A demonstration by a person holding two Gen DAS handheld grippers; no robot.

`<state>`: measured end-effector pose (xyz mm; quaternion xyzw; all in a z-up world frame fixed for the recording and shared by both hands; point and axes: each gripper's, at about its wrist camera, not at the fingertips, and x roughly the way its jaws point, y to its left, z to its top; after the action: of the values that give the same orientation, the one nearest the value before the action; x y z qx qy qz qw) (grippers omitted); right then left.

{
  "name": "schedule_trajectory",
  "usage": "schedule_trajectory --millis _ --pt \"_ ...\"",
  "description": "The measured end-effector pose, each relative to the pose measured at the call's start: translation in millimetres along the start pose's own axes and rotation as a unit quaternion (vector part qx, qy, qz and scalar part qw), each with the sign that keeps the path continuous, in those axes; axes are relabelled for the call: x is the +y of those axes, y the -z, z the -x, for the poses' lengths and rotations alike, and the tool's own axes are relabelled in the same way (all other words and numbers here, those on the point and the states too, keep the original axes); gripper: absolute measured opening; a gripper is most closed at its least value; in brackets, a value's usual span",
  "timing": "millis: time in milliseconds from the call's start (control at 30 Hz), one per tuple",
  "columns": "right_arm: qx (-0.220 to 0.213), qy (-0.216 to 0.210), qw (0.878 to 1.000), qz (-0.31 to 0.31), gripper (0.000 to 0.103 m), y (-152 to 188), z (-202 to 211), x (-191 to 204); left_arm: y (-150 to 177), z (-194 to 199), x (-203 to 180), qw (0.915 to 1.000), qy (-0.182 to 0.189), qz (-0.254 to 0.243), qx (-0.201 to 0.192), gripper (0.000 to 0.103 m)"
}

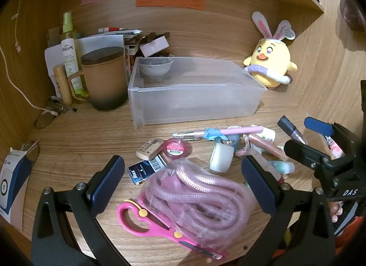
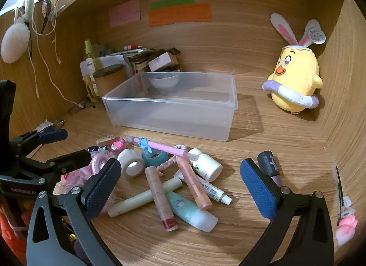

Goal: Organize objects

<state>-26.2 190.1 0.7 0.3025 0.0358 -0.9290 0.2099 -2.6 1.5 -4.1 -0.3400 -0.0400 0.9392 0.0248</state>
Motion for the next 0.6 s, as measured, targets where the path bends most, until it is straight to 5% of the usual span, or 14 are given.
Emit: schedule_trajectory --millis 600 --pt "0.007 -0.002 1.0 0.001 0.103 0.5 -6.2 1.7 1.0 0.4 -1.2 1.0 0.0 -0.002 -0.005 0.103"
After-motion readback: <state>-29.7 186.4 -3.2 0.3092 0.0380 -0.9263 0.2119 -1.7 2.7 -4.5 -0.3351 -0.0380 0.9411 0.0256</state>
